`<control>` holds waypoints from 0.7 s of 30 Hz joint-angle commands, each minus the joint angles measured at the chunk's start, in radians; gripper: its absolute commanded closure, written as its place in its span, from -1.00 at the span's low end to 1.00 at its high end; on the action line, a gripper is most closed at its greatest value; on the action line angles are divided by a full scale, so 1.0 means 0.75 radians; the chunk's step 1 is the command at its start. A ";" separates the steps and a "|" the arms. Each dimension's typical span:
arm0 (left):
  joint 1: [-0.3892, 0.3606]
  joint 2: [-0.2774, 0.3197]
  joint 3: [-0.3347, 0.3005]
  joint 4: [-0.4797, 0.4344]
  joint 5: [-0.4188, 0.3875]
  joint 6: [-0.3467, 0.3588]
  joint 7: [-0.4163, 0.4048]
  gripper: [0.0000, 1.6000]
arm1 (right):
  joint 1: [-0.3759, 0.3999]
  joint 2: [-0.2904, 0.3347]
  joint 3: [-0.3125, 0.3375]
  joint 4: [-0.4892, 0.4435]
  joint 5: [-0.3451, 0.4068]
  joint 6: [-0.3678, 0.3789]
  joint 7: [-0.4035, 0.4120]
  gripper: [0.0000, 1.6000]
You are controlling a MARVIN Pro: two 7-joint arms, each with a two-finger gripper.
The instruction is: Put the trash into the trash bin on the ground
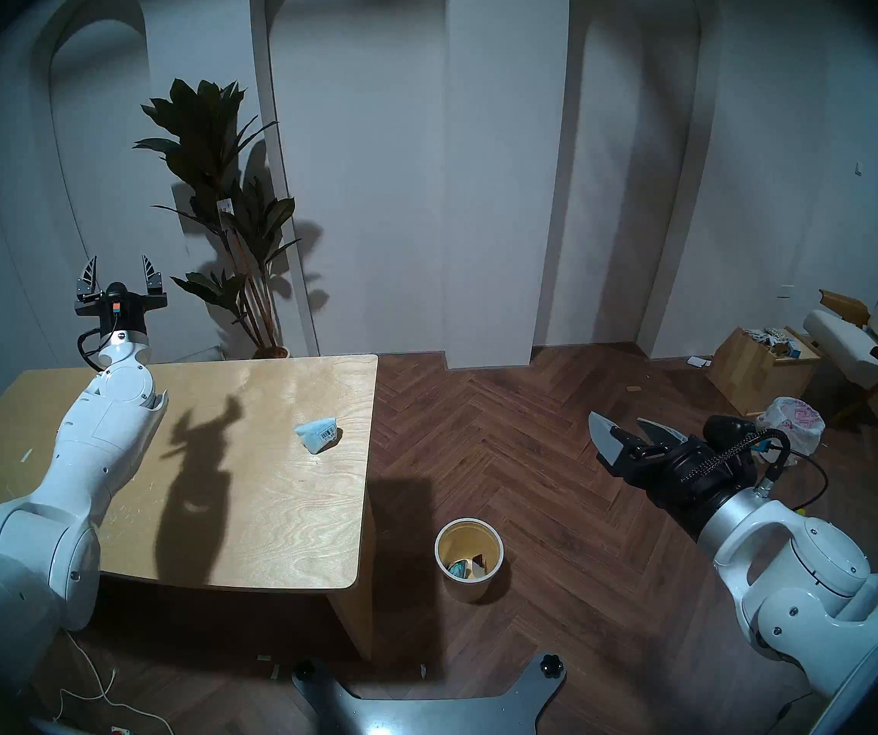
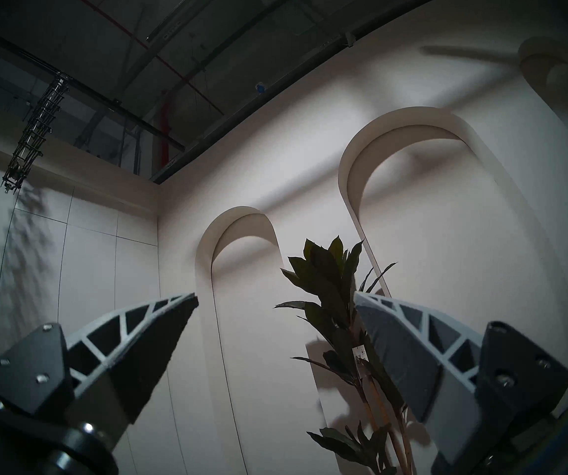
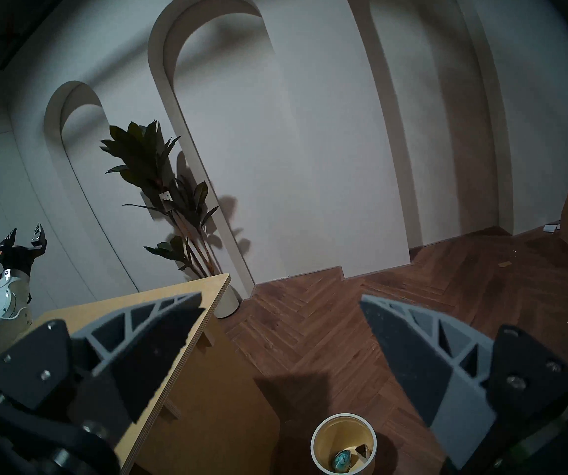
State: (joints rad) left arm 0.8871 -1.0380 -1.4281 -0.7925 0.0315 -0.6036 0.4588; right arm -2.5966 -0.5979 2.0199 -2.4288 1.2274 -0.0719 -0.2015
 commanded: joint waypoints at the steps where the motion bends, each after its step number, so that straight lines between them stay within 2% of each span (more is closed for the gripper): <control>1: 0.027 0.045 -0.005 -0.080 0.011 0.003 -0.011 -1.00 | 0.062 0.067 -0.013 -0.020 -0.012 0.014 -0.020 -1.00; 21: 0.161 0.129 -0.030 -0.236 0.037 0.033 -0.067 -1.00 | 0.171 0.180 -0.143 -0.020 -0.045 0.098 -0.117 -1.00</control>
State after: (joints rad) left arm 0.9969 -0.9790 -1.4391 -0.9087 0.0565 -0.5852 0.4155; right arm -2.5120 -0.5010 1.9223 -2.4284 1.1995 -0.0005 -0.2776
